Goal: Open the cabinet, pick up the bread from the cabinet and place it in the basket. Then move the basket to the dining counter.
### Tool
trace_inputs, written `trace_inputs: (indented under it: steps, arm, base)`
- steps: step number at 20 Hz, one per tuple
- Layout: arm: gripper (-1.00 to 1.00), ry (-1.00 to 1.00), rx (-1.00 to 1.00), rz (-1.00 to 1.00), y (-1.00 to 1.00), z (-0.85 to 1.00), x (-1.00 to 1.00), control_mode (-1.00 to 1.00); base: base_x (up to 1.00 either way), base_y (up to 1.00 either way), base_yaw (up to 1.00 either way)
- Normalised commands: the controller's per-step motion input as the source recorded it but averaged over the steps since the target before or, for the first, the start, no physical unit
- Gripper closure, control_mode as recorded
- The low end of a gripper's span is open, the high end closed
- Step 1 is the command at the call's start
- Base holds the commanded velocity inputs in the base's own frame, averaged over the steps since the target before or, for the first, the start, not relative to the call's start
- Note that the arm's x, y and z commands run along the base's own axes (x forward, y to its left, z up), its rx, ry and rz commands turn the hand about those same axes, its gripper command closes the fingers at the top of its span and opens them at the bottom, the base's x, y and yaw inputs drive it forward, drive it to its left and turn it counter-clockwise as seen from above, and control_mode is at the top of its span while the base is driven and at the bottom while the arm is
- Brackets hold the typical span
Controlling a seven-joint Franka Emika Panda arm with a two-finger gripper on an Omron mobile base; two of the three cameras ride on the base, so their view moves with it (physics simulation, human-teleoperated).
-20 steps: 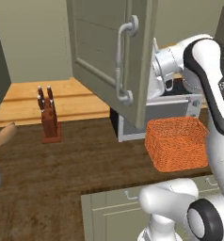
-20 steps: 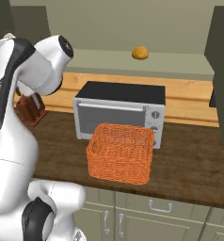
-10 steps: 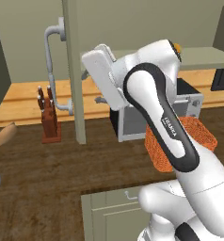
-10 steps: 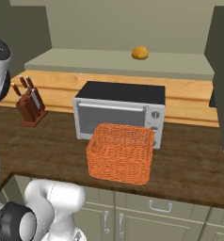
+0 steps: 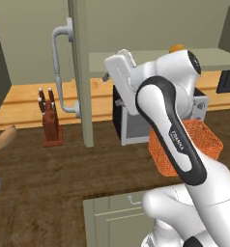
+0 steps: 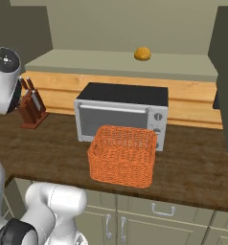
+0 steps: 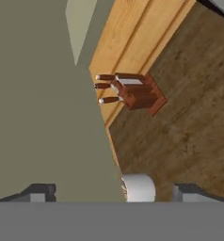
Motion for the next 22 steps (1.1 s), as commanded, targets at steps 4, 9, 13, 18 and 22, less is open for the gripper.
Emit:
trace_inputs:
  steps: [4,9,13,18,22]
  arm:
    - [-1.00,-0.09,-0.07,0.00,-1.00,-0.51,0.49,-1.00]
    - [-1.00,-0.15,-0.23,0.00,-1.00,-0.42,0.44,-1.00]
    - [-1.00,-0.12,-0.53,-0.02,-1.00,-0.21,0.13,-1.00]
    - [-1.00,-0.09,-0.61,-0.05,-1.00,-0.02,0.04,-1.00]
    - [-1.00,0.00,-0.42,-0.16,-0.97,0.07,-0.12,-1.00]
  base:
    - [0.00,0.00,0.00]
    - [0.00,0.00,0.00]
    - [0.00,0.00,0.00]
    - [0.00,0.00,0.00]
    - [0.00,0.00,0.00]
